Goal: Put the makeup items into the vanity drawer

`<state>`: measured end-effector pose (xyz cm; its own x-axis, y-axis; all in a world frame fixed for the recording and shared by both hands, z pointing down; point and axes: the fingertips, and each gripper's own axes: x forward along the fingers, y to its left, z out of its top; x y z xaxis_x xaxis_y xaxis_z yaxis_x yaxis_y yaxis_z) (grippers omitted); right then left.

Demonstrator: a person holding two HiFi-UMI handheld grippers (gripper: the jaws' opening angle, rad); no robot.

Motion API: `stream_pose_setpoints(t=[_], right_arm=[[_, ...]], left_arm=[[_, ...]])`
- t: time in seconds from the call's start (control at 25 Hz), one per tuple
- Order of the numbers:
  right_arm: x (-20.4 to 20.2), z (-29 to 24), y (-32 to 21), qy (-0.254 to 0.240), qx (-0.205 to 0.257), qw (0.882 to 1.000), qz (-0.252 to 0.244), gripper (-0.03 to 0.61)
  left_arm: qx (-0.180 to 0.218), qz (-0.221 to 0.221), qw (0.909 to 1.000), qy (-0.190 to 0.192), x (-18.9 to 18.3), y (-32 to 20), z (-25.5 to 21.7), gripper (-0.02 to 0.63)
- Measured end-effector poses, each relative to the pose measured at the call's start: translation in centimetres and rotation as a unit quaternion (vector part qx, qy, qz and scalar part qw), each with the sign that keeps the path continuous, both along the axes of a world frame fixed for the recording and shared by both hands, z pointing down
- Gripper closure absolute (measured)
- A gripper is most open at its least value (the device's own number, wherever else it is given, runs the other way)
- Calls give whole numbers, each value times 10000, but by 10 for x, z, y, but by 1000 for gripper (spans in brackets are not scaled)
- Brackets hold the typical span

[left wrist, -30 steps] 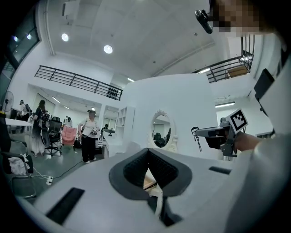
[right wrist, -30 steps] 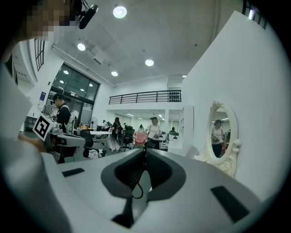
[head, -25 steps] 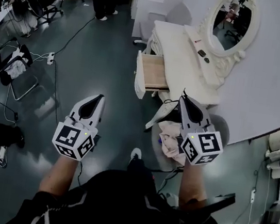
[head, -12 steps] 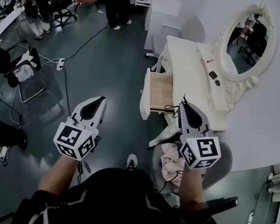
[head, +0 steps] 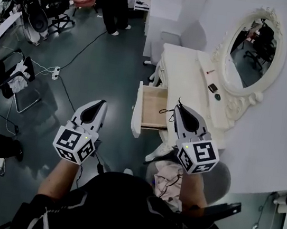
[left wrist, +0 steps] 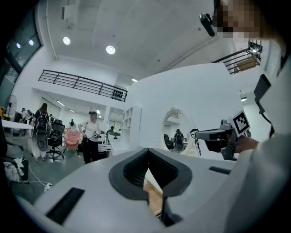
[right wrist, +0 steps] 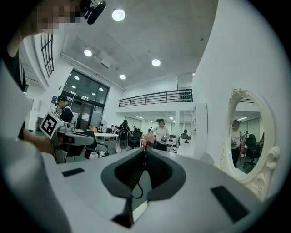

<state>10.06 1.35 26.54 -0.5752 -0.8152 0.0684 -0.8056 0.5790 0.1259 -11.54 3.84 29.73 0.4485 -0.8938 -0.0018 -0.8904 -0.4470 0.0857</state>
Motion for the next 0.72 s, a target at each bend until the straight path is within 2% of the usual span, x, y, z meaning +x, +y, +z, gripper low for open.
stream_pose_setpoints(t=[0.44,0.72], right_arm=[[51,13,-70,-165,-66,9998,26,558],[59,20,-96,-203,-139,9994,255,558]], left_arm=[[-86,117,9998,-132,56,-79,8,611],[-182,428,9989,-110,71,-119,14,611]])
